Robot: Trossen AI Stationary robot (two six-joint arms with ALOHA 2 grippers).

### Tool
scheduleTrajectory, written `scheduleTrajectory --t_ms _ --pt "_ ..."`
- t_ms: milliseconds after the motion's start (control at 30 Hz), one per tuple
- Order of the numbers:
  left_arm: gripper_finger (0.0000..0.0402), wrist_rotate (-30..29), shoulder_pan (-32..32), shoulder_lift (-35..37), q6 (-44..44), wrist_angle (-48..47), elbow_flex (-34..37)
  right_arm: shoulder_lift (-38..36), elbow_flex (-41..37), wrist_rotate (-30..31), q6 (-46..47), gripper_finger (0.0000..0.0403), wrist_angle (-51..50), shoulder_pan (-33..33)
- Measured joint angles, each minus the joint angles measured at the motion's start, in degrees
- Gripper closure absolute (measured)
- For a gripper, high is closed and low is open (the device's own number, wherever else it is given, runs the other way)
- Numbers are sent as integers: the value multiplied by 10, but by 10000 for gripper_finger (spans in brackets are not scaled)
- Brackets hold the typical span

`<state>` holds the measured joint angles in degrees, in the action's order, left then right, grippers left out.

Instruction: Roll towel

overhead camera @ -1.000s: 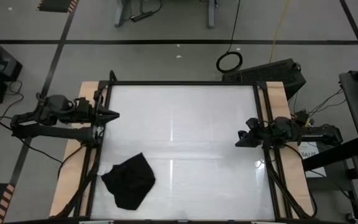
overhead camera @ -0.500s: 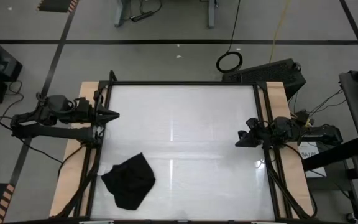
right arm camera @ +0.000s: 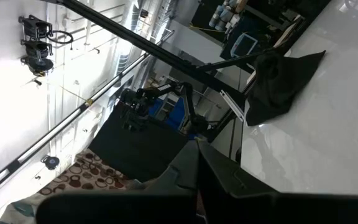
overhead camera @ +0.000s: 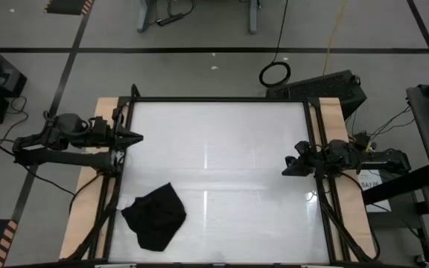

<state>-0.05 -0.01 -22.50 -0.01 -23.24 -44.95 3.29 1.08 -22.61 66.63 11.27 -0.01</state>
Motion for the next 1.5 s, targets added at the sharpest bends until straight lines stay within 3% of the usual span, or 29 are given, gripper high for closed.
scheduleTrajectory --t_ms 733,900,1033,1167,1500 --pt "368 0 0 0 0 0 0 0 0 23 0 403 0 0" --pt "368 0 0 0 0 0 0 0 0 239 -17 403 -3 -1" --pt "368 0 0 0 0 0 0 6 0 298 -132 403 -36 0" --pt "368 0 0 0 0 0 0 28 -2 306 -253 403 -81 2" --pt "368 0 0 0 0 0 0 103 -2 419 -276 403 -60 -7"
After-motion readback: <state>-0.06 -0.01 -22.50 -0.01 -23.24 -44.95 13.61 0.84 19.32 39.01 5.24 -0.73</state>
